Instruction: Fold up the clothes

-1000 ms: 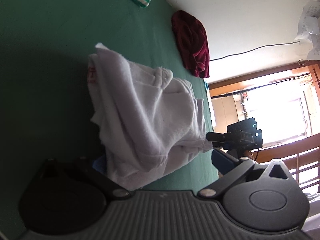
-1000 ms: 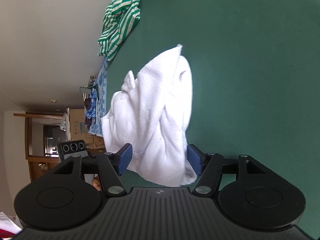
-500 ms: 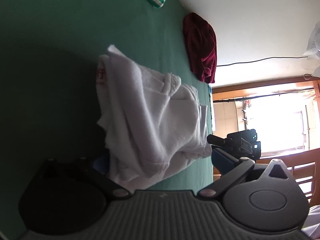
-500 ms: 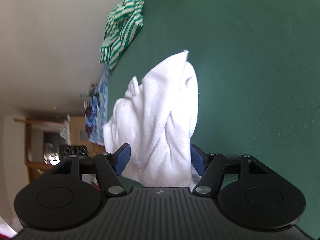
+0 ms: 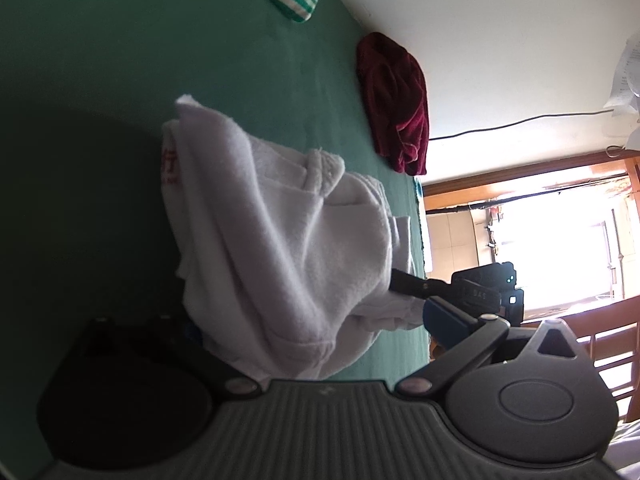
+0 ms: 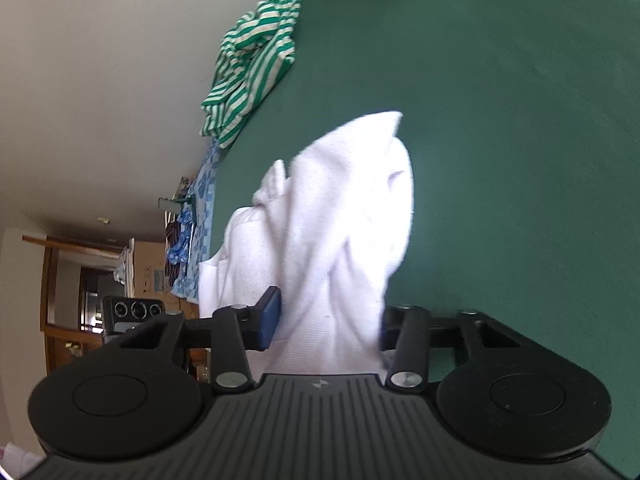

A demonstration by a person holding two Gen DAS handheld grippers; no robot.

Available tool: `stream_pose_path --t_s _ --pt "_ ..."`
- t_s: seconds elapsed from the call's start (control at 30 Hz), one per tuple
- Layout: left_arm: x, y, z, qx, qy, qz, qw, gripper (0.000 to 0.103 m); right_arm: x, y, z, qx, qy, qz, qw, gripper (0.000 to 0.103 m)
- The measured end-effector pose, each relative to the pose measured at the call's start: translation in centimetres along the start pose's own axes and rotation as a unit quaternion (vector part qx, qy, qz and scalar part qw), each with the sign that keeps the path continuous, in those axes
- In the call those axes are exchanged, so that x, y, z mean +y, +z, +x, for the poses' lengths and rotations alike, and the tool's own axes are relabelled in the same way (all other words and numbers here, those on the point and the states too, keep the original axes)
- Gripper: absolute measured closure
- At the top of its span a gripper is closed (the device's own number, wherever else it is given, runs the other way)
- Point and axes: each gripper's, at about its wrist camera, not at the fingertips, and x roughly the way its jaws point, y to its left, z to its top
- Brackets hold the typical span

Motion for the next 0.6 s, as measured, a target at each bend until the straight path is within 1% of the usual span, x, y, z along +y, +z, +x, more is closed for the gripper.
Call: stream_pose_path --t_s 0.03,0.13,0.23,0.37,0.43,0.47,0.5,0.53,0.57,0.6 --pt "-0.1 -0.1 0.1 -0.002 0.000 0.005 1.0000 0.001 -0.3 0.0 -0.1 -0.001 0.001 0.005 1.000 0.068" --pt "-0.6 -0.3 0.5 -0.013 0.003 0.017 0.9998 0.001 -0.4 -0.2 -0.2 -0.005 0.000 -0.002 1.000 0.071" --pt "-0.8 -0.4 0.7 -0.023 0.004 0.017 0.9996 0.001 0.4 -0.4 0.0 -0.008 -0.012 -0.026 1.000 0.071" --pt "-0.8 -0.3 0.8 -0.048 0.009 -0.009 0.9988 0.001 0.5 -0.4 0.2 -0.008 -0.016 -0.029 0.999 0.071" --pt "-1.0 -0.7 0.8 -0.057 0.014 0.002 0.9983 0.002 0.5 -0.4 0.3 -0.009 -0.015 -0.028 0.999 0.071" --pt "-1.0 -0.9 0.7 -0.062 0.016 0.011 0.9979 0.004 0.5 -0.5 0.3 -0.011 -0.015 -0.028 0.999 0.070" --pt "-1.0 -1.2 0.6 -0.070 0.018 0.019 0.9972 0.009 0.5 -0.6 0.3 -0.013 -0.014 -0.029 0.999 0.070" --pt "-0.8 -1.5 0.4 -0.077 0.020 0.022 0.9966 0.012 0.5 -0.7 0.2 -0.015 -0.013 -0.031 0.999 0.069" --pt "-0.6 -1.6 0.2 -0.082 0.022 0.020 0.9962 0.020 0.5 -0.8 0.2 -0.017 -0.013 -0.032 0.999 0.068" --pt "-0.2 -1.7 0.0 -0.087 0.023 0.015 0.9958 0.033 0.5 -0.9 0.2 -0.020 -0.013 -0.034 0.999 0.069"
